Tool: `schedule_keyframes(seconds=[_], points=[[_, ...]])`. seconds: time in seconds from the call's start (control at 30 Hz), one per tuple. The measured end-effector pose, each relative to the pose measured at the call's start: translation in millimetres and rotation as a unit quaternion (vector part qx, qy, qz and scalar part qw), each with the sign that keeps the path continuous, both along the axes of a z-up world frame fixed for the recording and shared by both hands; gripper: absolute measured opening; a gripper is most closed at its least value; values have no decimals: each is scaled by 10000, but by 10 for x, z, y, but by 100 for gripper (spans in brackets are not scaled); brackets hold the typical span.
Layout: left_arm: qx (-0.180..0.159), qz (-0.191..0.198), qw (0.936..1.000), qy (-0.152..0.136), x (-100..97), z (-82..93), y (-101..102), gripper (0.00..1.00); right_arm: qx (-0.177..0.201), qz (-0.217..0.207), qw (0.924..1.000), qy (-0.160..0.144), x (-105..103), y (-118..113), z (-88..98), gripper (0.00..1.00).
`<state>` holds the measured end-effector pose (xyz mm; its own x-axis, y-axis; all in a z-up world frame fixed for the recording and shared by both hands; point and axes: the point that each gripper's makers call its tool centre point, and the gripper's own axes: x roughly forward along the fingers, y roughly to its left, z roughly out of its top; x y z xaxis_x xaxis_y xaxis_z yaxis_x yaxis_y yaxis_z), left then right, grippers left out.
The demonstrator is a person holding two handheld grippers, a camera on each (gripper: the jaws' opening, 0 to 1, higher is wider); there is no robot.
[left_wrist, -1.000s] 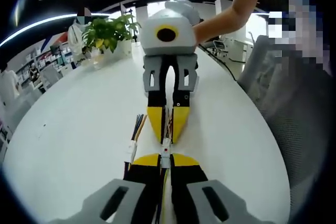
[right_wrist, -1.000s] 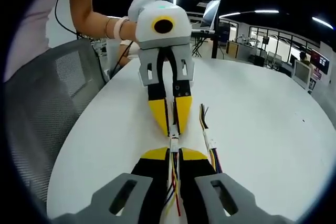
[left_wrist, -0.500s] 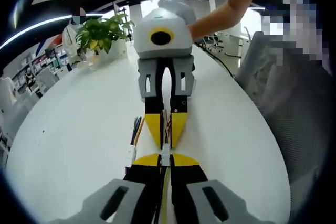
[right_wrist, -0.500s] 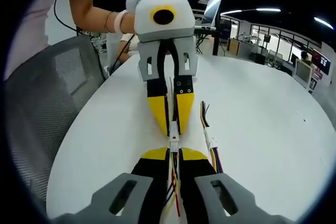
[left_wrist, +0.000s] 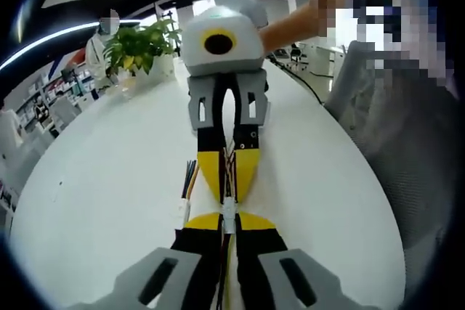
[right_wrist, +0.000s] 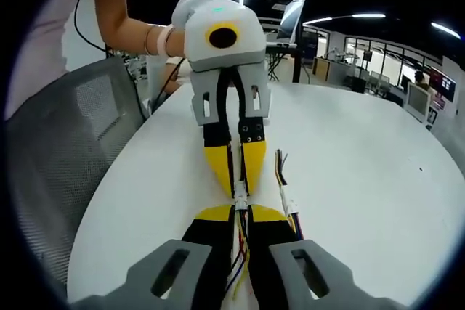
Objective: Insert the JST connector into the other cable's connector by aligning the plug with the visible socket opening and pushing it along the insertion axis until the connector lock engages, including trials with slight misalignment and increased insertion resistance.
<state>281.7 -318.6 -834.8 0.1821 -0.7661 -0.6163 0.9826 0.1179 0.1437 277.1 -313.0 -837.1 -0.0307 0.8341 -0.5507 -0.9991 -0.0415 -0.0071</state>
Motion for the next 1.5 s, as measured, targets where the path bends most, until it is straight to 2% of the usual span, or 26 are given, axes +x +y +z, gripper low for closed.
schedule_keyframes(seconds=[0.43, 0.9, 1.1, 1.5], points=[[79, -60, 9999, 53, -10, -64, -1, 0, -92, 91, 9999, 4, -35, 18, -66, 3], [22, 126, 9999, 96, 68, -95, 6, 0, -61, -46, 10000, -27, 35, 7, -99, 4], [-14, 203, 9995, 234, 66, -119, 7, 0, -92, -36, 10000, -4, 35, 1, -133, 4], [-20, 141, 9997, 190, 40, -117, 2, 0, -39, -113, 9999, -81, 35, 6, -131, 4]])
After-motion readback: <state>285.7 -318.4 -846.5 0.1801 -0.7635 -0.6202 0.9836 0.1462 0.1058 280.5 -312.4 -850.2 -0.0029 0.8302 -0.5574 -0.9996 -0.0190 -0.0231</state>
